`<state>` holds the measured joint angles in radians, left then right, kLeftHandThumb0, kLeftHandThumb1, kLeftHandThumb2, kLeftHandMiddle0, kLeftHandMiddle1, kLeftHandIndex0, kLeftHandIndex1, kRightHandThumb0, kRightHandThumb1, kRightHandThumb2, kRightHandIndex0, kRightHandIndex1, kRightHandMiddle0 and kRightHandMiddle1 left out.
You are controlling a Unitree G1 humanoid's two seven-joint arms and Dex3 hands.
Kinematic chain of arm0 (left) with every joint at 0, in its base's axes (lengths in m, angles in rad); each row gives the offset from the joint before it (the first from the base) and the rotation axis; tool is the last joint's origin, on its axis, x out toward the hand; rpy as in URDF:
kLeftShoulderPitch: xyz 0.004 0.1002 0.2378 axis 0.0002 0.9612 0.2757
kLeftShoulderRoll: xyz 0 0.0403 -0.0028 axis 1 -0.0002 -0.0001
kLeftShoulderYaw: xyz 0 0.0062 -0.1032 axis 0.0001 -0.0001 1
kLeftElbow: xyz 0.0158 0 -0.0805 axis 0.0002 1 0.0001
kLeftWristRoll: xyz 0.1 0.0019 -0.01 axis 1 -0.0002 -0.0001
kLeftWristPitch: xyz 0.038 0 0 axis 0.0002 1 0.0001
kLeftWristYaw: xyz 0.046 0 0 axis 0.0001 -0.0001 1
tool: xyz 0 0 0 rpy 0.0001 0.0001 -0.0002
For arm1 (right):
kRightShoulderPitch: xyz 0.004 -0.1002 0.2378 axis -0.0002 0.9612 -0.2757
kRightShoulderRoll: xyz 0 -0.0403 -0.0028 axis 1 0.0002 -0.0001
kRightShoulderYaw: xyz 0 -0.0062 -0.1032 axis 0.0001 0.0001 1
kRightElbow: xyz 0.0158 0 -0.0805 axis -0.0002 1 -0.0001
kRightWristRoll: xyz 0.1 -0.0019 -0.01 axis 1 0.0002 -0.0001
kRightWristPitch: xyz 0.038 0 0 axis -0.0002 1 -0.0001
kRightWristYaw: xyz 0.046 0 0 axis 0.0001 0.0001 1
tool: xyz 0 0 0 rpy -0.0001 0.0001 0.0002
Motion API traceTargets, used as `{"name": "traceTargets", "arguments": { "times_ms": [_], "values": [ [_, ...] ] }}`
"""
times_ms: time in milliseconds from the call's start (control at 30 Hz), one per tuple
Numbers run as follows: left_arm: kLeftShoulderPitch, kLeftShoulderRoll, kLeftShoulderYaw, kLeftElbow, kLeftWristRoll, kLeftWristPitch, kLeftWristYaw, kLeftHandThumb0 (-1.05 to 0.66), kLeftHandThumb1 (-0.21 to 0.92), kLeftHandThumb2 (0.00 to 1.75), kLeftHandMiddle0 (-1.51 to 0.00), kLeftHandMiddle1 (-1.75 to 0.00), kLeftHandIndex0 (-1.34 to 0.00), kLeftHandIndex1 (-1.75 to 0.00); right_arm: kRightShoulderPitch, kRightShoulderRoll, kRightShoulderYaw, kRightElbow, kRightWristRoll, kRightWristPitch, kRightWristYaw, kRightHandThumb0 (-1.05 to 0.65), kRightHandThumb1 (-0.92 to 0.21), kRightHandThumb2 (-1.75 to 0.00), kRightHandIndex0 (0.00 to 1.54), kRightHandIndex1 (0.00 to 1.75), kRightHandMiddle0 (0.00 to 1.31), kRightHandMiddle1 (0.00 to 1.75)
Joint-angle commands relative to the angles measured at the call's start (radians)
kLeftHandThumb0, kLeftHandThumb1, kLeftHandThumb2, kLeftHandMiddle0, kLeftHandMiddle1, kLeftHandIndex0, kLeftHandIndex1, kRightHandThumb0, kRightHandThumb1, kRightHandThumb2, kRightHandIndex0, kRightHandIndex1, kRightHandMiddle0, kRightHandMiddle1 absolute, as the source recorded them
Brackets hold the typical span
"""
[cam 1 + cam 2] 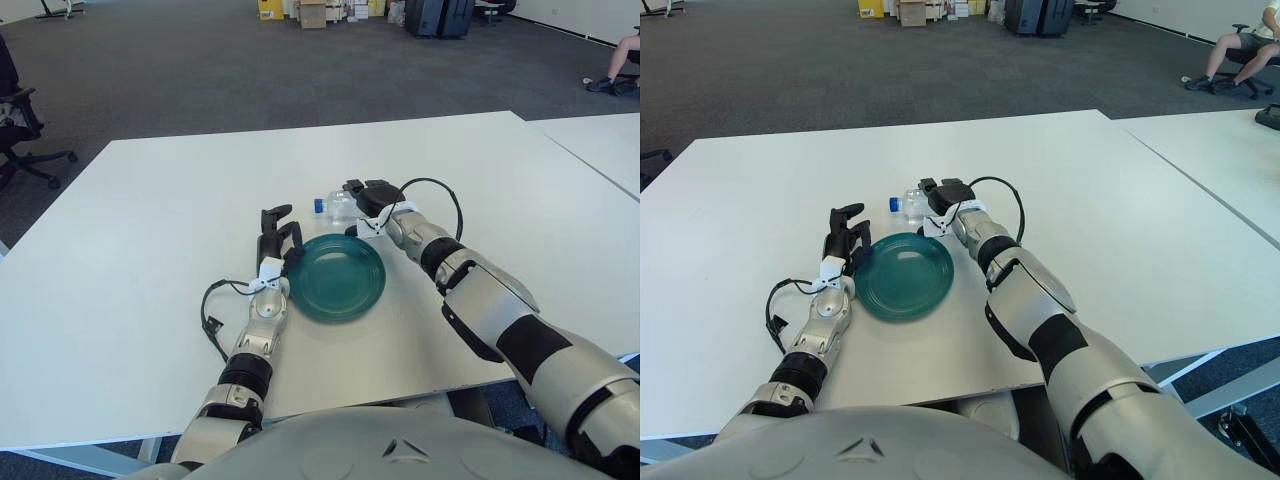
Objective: Put the bottle into the plate.
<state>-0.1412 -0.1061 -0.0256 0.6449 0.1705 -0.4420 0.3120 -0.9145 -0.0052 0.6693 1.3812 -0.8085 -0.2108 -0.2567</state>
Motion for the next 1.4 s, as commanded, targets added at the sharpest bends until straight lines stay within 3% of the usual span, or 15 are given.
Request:
{"name": "traceTargets", "arguments": {
  "times_ms": [0, 733, 1367],
  "values": [
    [0.013, 0.000, -0.001, 0.014, 0.003, -0.005, 0.009, -0.60, 0.92, 0.80, -0.42, -0.62, -0.12, -1.14, 0.022, 0.007, 0.014, 0.014, -0.017, 0.003, 0.005, -0.75, -0.92, -0.50, 0.32, 0.03, 0.00, 0.62],
    [0.028, 0.000, -0.010, 0.013, 0.031, -0.021, 0.057, -0.60, 0.92, 0.80, -0.42, -0.66, -0.12, -1.14, 0.037, 0.010, 0.085, 0.020, -0.066, 0.009, 0.000, -0.70, -0.92, -0.45, 0.34, 0.02, 0.00, 0.65],
    [0.048, -0.005, -0.008, -0.016, 0.022, -0.009, 0.054, -0.61, 0.92, 0.79, -0.42, -0.66, -0.12, -1.13, 0.047, 0.012, 0.090, 0.021, -0.058, 0.012, -0.002, -0.68, -0.92, -0.47, 0.34, 0.01, 0.00, 0.67]
  ]
}}
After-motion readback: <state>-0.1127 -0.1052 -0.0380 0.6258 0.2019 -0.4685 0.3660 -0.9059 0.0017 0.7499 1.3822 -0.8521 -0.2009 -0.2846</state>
